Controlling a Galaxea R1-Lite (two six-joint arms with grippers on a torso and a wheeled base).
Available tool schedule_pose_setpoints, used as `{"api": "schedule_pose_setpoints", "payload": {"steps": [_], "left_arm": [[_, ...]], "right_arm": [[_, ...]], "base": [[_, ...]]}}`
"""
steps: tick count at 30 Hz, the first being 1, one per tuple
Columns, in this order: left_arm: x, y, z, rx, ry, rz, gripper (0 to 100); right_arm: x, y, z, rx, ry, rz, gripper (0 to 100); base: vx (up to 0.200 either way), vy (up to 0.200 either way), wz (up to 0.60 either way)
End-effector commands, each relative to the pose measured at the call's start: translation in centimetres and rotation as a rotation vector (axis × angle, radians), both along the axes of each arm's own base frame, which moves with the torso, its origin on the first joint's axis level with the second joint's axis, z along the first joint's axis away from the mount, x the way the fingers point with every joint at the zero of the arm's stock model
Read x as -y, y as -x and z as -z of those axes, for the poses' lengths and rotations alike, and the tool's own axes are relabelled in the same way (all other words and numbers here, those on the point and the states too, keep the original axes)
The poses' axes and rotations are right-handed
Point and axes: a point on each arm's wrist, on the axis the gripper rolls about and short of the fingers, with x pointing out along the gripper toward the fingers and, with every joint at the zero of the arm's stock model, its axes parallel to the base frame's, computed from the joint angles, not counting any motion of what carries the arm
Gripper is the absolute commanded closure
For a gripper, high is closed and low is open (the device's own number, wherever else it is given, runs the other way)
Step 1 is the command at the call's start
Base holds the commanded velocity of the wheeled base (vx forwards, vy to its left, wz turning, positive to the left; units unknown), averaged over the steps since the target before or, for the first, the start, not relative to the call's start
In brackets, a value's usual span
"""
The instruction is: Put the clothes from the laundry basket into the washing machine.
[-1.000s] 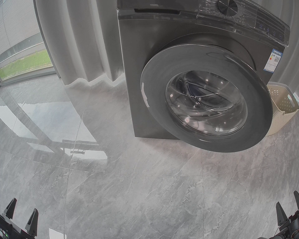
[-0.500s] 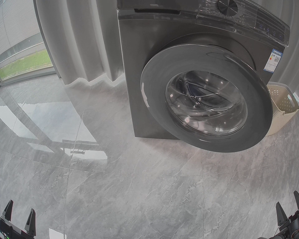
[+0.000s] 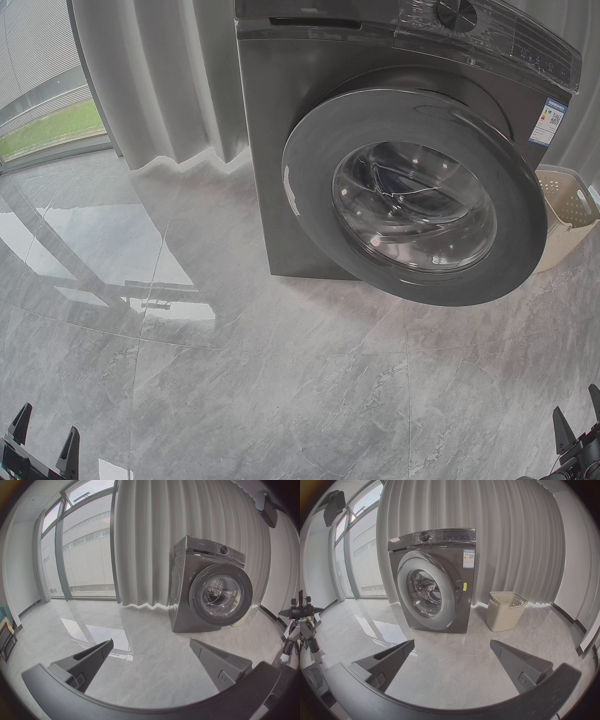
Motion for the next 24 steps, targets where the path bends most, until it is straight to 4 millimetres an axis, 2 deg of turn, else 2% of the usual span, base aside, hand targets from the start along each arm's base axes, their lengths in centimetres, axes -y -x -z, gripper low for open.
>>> {"api": "schedule_pose_setpoints", "payload": {"steps": [1,6,8,9,11,13,14,18,20,21,24], "left_arm": [[0.0,-0.1,0.5,-0.009,-0.001,0.010,0],[0.0,-0.1,0.5,-0.009,0.007,0.012,0],[0.0,-0.1,0.5,-0.009,0.001,0.010,0],[0.0,-0.1,0.5,-0.009,-0.001,0.010,0],[0.0,-0.1,0.5,-0.009,-0.001,0.012,0],[0.0,-0.1,0.5,-0.009,-0.001,0.012,0],[0.0,-0.1,0.5,-0.009,-0.001,0.012,0],[0.0,-0.1,0.5,-0.009,-0.001,0.012,0],[0.0,-0.1,0.5,-0.009,-0.001,0.012,0],[0.0,-0.1,0.5,-0.009,-0.001,0.012,0],[0.0,-0.1,0.5,-0.009,-0.001,0.012,0]], "right_arm": [[0.0,0.0,0.4,0.008,0.000,0.000,0],[0.1,0.0,0.3,0.016,-0.032,0.023,0],[0.0,0.3,-1.3,0.117,-0.032,0.015,0],[0.0,0.9,-3.1,0.203,-0.041,0.010,0],[0.0,1.8,-5.8,0.269,-0.061,-0.001,0],[0.0,1.6,-6.3,0.223,-0.061,-0.005,0],[0.0,0.7,-5.5,0.083,-0.060,-0.035,0],[-0.4,-2.1,-2.9,-0.270,-0.089,-0.263,0],[-0.7,-3.5,-2.8,-0.367,-0.113,-0.331,0],[-0.7,-3.5,-2.8,-0.367,-0.113,-0.331,0],[-1.1,-7.6,-4.1,-0.424,-0.150,-0.372,0]], "base": [[0.000,-0.200,0.00],[0.000,-0.200,0.00],[0.000,-0.200,0.00],[0.000,-0.200,0.00],[0.000,-0.200,0.00],[0.000,-0.200,0.00],[0.000,-0.200,0.00],[0.000,-0.200,0.00],[0.000,-0.200,0.00],[0.000,-0.200,0.00],[0.000,-0.200,0.00]]}}
